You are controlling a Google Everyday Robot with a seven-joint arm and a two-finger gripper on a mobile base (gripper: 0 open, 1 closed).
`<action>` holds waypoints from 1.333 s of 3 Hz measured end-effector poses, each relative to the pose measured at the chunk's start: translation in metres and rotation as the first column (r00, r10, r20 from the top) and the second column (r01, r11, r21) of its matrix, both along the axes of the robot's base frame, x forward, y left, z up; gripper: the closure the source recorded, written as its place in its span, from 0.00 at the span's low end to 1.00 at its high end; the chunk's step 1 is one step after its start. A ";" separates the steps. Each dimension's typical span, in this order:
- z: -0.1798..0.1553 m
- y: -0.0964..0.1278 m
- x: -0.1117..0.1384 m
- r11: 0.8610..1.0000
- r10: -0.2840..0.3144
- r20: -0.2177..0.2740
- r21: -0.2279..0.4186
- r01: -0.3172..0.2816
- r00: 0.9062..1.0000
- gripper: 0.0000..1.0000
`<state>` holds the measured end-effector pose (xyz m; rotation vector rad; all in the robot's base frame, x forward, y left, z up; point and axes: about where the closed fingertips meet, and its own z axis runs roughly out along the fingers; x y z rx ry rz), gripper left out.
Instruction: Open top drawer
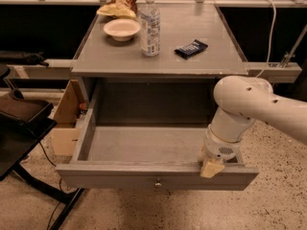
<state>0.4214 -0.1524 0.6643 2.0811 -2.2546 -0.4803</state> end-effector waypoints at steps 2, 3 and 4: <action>0.002 -0.003 -0.011 1.000 0.002 -0.022 0.002 -0.002 1.000 1.00; 0.002 -0.003 -0.011 1.000 0.002 -0.022 0.002 -0.002 1.000 0.82; 0.002 -0.003 -0.011 1.000 0.002 -0.022 0.002 -0.002 1.000 0.57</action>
Offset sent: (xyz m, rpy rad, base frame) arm -0.2547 -0.0511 0.0394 0.0421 0.4259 0.0404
